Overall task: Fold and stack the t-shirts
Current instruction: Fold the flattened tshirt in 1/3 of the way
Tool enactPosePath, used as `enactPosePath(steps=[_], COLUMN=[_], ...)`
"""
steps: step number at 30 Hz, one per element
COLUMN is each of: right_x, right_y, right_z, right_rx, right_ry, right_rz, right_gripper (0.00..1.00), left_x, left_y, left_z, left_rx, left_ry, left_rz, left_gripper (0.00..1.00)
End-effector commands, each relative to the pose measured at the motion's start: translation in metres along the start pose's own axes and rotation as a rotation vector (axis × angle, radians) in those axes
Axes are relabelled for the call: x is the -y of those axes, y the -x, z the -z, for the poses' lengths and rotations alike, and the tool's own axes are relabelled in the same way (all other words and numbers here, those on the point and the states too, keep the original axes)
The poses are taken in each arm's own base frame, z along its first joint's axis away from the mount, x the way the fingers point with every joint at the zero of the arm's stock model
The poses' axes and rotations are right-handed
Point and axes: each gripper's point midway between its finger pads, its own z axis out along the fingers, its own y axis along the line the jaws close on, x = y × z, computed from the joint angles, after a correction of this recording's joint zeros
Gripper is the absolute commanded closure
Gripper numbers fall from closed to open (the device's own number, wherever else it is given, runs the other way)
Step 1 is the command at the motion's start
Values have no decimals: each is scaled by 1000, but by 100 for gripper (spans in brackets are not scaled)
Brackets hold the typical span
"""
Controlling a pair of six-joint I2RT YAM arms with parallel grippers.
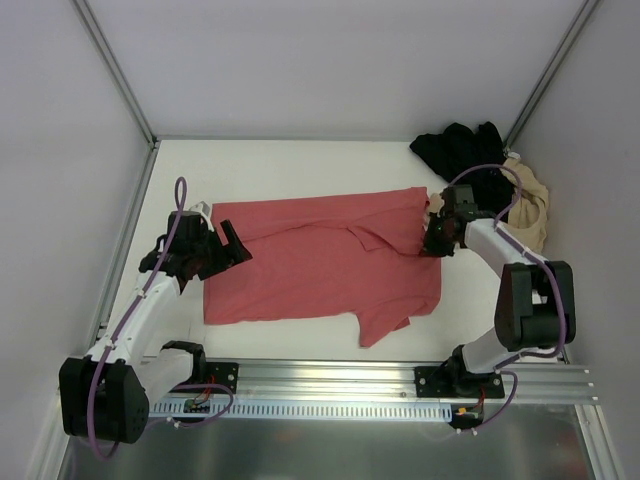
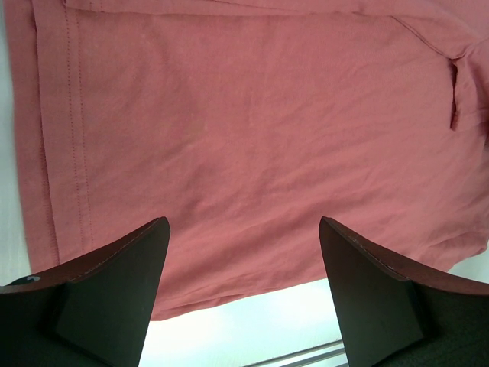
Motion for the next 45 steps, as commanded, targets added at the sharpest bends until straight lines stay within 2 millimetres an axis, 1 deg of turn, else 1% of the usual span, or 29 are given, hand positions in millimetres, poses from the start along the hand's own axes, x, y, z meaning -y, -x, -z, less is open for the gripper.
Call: enactPosePath(steps=[1,2,5,6,7,8,9,11,13,16,17,19,20,22,23,24,25,26,28,29,30,31,34,39,40,41,45], right_x=[6,10,12,15,17,18,16,15,8,-14,-32,-51,-70,-84,-100,-104,-112,-113,-120,-114,-113,-112,-112,-115,-117,-118,-126], right_y=[35,39,38,37,35,34,36,36,39,35,37,35,35,30,27,24,19,23,19,25,24,25,23,20,20,19,14], right_z=[34,37,37,36,36,35,37,40,47,56,61,65,65,62,55,50,45,36,28,25,18,16,4,-8,-9,-11,-17], right_rx=[134,152,144,140,136,135,147,156,168,158,170,163,160,137,115,103,94,96,95,119,114,130,120,108,105,100,86], right_ry=[-56,-66,-78,-93,-101,-101,-96,-92,-69,-14,10,34,50,49,48,27,14,-30,-71,-143,-182,-227,-289,-293,-285,-283,-271], right_rz=[19,14,9,6,4,4,6,8,16,71,116,177,226,284,329,349,426,453,513,549,578,607,669,684,685,688,698], right_gripper=[99,99,99,97,73,51,21,1,1,1,1,1,3,6,9,9,10,10,10,10,10,10,11,12,14,18,20], left_x=[11,11,12,12,12,12,12,12,12,12,13,14,14,15,16,17,18,18,20,21,21,22,22,23,23,23,24], left_y=[9,9,9,9,9,9,9,9,8,8,8,8,7,8,8,8,9,9,10,9,10,9,9,7,7,7,6], left_z=[3,3,4,3,3,4,4,3,2,2,2,2,3,5,5,6,7,7,9,10,10,10,9,7,7,7,6], left_rx=[16,14,13,15,14,13,13,13,9,10,12,12,14,19,21,24,30,31,39,37,40,41,41,35,35,36,34], left_ry=[-34,-34,-37,-38,-36,-37,-37,-37,-37,-40,-43,-48,-48,-53,-55,-58,-63,-65,-74,-76,-80,-82,-87,-93,-95,-96,-97], left_rz=[-33,-35,-35,-35,-38,-36,-36,-38,-34,-33,-32,-32,-34,-38,-41,-45,-48,-48,-53,-56,-56,-55,-54,-54,-54,-52,-55], left_gripper=[19,19,19,19,19,19,19,19,19,19,19,19,19,19,19,19,19,19,19,19,19,19,18,19,18,18,18])
